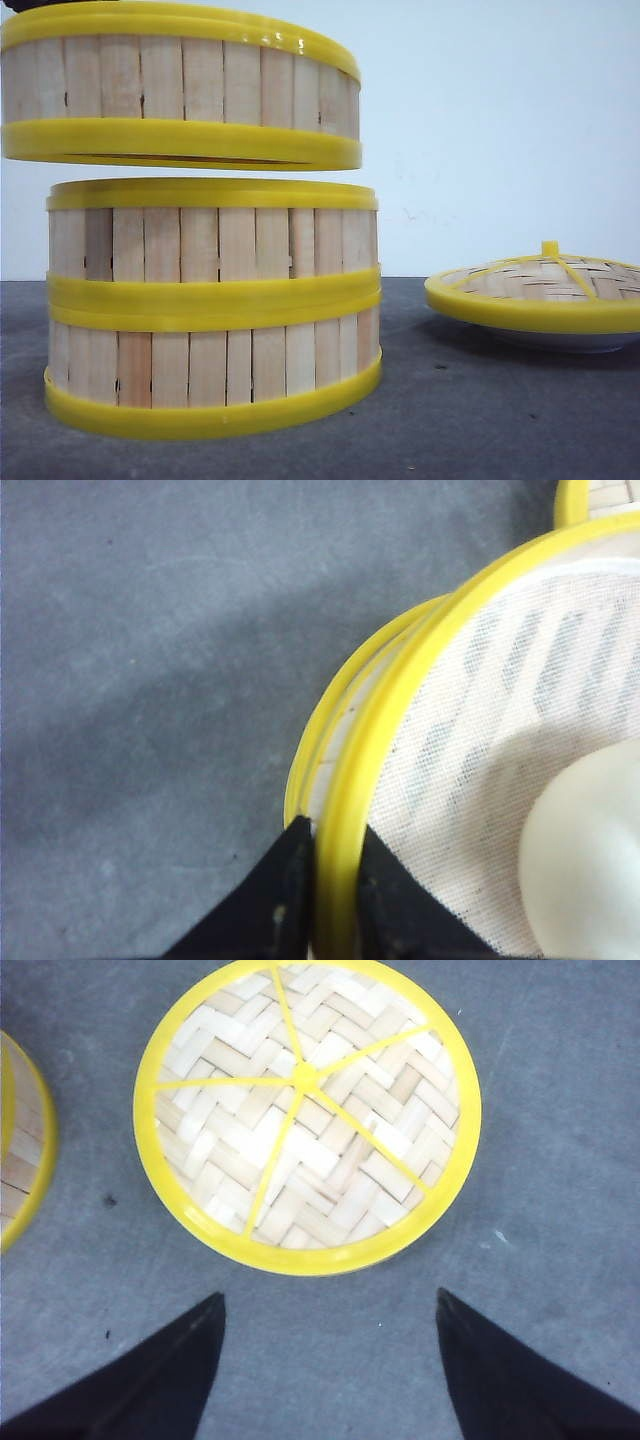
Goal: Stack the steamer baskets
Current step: 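Lift the basket with left gripper and lower it onto the stack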
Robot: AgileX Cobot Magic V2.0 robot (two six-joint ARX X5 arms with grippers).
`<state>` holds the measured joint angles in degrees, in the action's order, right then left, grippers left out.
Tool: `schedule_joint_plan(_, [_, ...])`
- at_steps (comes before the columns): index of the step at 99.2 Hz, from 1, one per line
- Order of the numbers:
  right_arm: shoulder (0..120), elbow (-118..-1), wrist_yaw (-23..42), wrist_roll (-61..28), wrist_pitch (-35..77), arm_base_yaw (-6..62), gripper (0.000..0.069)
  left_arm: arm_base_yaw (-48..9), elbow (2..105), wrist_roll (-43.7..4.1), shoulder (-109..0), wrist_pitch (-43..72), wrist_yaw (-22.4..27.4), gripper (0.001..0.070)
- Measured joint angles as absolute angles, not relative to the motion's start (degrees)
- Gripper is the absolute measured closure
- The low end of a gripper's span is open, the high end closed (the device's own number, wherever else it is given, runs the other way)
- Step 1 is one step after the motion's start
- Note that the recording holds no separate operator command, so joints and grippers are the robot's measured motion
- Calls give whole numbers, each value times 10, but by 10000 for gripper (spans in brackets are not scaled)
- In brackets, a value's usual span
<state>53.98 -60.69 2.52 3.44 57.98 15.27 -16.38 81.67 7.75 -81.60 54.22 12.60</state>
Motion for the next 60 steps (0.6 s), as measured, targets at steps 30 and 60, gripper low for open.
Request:
schedule_joint_plan(30, [540, -607, 25, 34, 580, 153, 281, -164, 817, 72, -816, 523, 129, 688])
schedule_joint_plan(60, [540, -607, 25, 34, 580, 153, 281, -173, 817, 68, -823, 521, 134, 688])
